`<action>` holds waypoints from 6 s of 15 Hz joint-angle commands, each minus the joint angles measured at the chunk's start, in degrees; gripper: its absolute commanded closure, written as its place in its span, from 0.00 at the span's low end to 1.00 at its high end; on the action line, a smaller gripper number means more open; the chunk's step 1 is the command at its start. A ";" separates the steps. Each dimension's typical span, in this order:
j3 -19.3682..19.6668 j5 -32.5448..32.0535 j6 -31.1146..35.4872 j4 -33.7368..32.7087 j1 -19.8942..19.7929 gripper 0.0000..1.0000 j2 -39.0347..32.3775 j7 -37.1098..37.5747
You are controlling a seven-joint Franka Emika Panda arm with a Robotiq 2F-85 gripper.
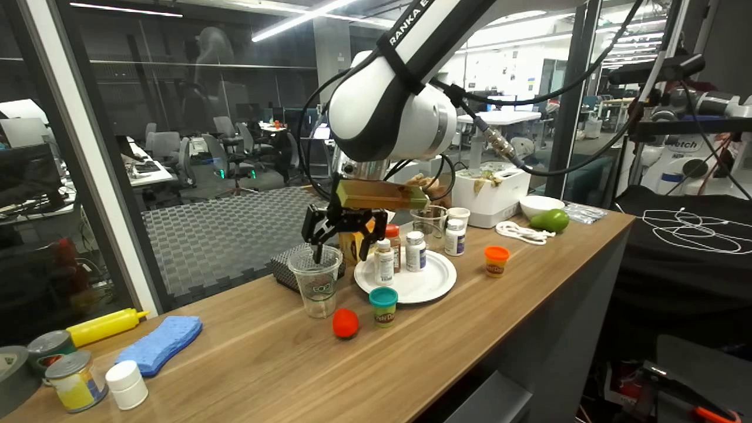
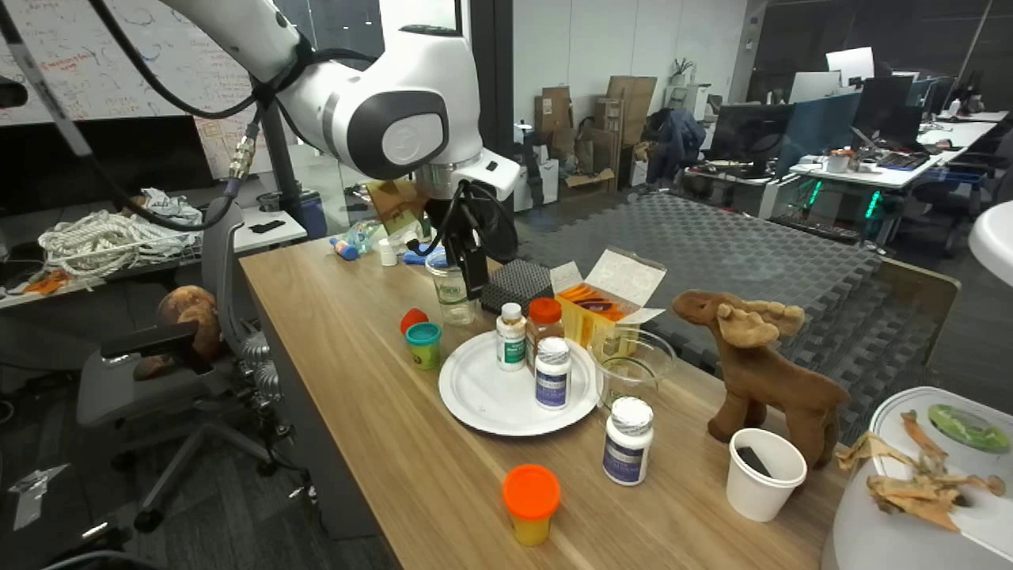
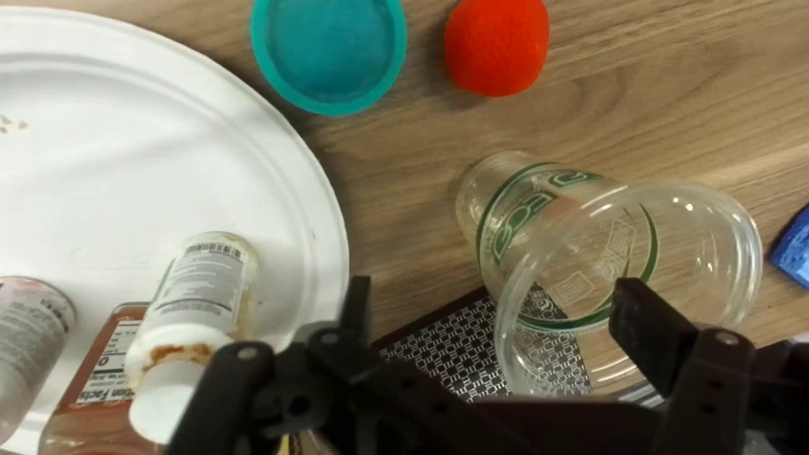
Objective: Put three bottles on the white plate then stack clear cups together then put the rest of the bottles on the white plate
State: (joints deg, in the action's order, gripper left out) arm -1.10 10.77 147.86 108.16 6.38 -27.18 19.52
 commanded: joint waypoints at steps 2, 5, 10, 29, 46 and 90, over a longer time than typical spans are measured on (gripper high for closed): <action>1.60 -2.10 -1.23 -3.49 1.29 0.30 -2.19 2.60; 1.54 -1.79 -1.18 -3.44 1.29 0.55 -2.04 2.57; 1.46 -1.98 -1.49 -2.88 1.63 0.92 -0.93 2.61; 3.36 -6.72 -1.23 12.43 -0.16 0.98 24.22 9.04; 9.13 -3.51 0.25 21.01 -14.80 0.98 33.09 8.02; 7.77 5.31 -8.45 13.43 -16.45 0.00 22.86 -18.35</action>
State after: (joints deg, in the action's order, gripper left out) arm 7.14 18.12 144.31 116.93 -10.33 -10.38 6.31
